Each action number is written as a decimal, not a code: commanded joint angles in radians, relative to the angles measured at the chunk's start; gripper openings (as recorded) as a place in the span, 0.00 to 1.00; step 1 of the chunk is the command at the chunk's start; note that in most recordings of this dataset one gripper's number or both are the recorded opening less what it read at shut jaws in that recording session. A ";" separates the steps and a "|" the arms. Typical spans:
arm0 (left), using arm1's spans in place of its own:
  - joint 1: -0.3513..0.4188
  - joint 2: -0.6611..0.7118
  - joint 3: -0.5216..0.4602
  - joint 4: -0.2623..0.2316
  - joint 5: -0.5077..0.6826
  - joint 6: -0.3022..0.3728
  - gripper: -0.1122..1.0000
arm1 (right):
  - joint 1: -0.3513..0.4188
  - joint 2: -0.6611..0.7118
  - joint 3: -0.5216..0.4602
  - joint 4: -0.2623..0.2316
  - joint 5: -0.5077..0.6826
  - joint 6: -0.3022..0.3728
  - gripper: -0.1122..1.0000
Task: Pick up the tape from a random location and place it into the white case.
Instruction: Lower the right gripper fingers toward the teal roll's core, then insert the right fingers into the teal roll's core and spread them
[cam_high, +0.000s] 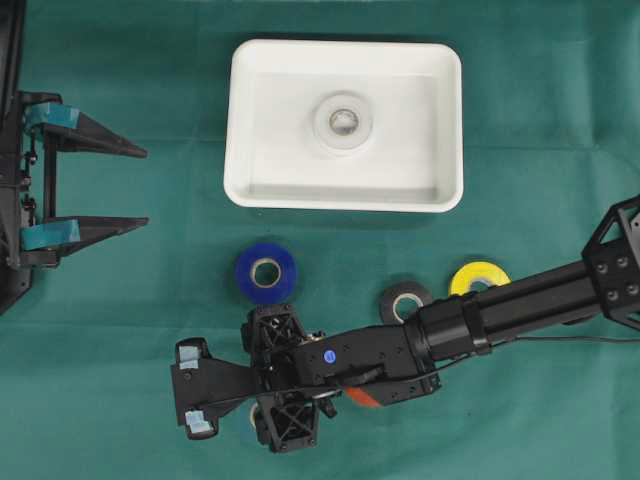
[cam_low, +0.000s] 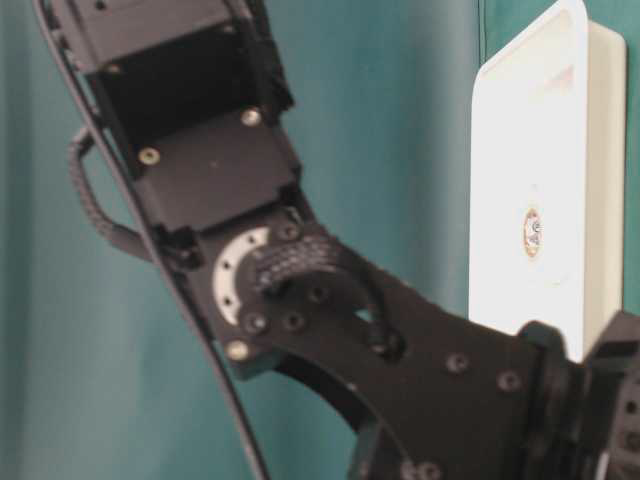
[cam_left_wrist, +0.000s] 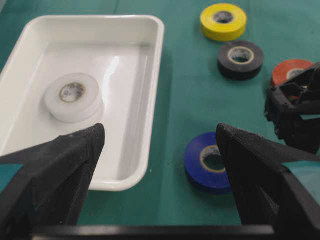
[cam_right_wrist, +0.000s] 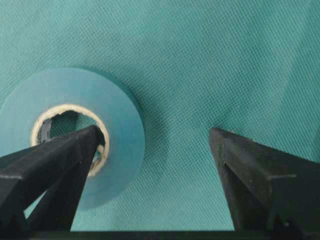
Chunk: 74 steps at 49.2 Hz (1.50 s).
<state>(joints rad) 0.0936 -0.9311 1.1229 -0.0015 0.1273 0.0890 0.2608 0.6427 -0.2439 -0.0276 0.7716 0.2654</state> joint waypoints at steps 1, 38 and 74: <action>0.002 0.003 -0.011 -0.002 -0.005 0.002 0.98 | 0.005 -0.014 -0.008 0.002 -0.003 0.000 0.92; 0.002 0.005 -0.011 -0.002 -0.003 0.002 0.98 | 0.005 -0.040 -0.009 0.002 -0.009 -0.003 0.54; 0.002 0.003 -0.011 -0.002 0.000 0.002 0.98 | 0.003 -0.195 -0.014 -0.038 0.080 0.002 0.35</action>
<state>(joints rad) 0.0936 -0.9311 1.1229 -0.0015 0.1304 0.0890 0.2623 0.5200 -0.2424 -0.0568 0.8391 0.2654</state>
